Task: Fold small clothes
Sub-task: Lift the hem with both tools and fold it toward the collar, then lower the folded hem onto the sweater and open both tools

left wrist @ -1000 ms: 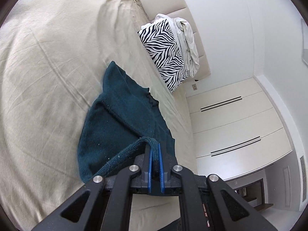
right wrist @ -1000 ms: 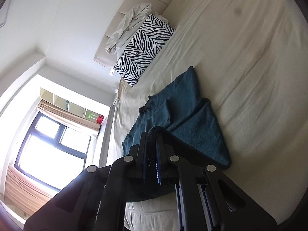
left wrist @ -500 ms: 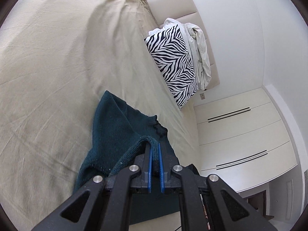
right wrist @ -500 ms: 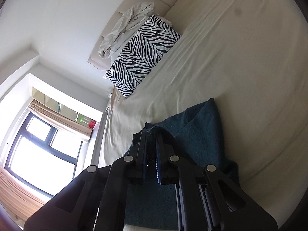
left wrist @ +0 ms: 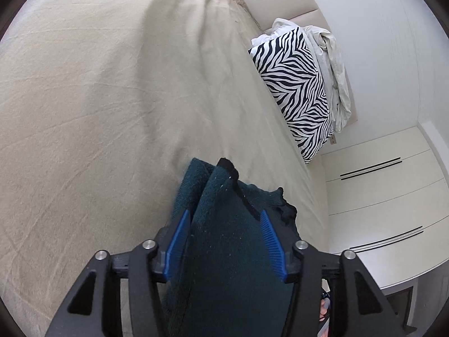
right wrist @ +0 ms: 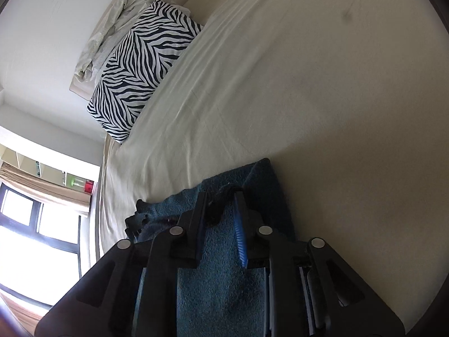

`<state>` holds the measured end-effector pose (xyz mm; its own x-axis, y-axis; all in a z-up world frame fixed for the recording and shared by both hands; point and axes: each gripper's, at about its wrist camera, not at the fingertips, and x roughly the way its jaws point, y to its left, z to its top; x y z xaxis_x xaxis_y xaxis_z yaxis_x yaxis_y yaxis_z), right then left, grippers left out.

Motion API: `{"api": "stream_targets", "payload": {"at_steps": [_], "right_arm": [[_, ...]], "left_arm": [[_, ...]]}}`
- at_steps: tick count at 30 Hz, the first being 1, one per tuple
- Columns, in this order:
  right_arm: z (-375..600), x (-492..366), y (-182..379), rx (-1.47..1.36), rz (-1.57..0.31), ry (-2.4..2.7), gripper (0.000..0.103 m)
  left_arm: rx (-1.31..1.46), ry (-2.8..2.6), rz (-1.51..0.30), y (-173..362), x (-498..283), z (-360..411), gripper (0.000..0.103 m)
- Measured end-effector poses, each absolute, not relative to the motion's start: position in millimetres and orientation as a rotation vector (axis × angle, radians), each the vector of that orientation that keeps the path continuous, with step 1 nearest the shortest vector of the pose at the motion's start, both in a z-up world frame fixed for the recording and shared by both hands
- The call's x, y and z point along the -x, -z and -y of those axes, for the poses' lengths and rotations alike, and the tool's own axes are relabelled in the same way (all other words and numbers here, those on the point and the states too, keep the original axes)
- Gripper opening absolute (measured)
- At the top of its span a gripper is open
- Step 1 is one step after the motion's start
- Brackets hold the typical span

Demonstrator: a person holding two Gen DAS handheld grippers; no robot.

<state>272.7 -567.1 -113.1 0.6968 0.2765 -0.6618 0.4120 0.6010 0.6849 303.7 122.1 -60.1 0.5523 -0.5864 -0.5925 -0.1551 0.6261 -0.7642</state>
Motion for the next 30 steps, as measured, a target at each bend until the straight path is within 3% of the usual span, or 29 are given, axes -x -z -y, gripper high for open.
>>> {"api": "stream_targets", "payload": {"at_steps": [1, 2, 11, 20, 22, 25, 30], "right_arm": [[566.3, -266.7, 112.7, -0.936, -0.816, 0.091, 0.043], [566.0, -260.0, 110.5, -0.919, -0.806, 0.106, 0.05], [545.8, -170.6, 83.5, -0.717, -0.825, 0.094, 0.051], [510.8, -114.0, 89.8, -0.461, -0.892, 0.124, 0.045], [507.7, -108.2, 96.1, -0.425, -0.919, 0.135, 0.035], [506.1, -102.0, 100.2, -0.41, -0.924, 0.135, 0.034], [507.1, -92.8, 94.9, -0.405, -0.906, 0.142, 0.021]], "left_arm": [[0.869, 0.299, -0.966, 57.1, -295.8, -122.8, 0.059], [0.851, 0.304, -0.958, 54.1, -288.1, -122.7, 0.059], [0.574, 0.32, -0.949, 46.2, -220.1, -89.7, 0.054], [0.412, 0.252, -0.949, 57.6, -184.7, -80.4, 0.052], [0.392, 0.242, -0.946, 58.2, -180.4, -80.0, 0.052], [0.384, 0.242, -0.95, 61.1, -176.7, -80.3, 0.051], [0.381, 0.239, -0.952, 65.2, -175.4, -80.4, 0.045]]}}
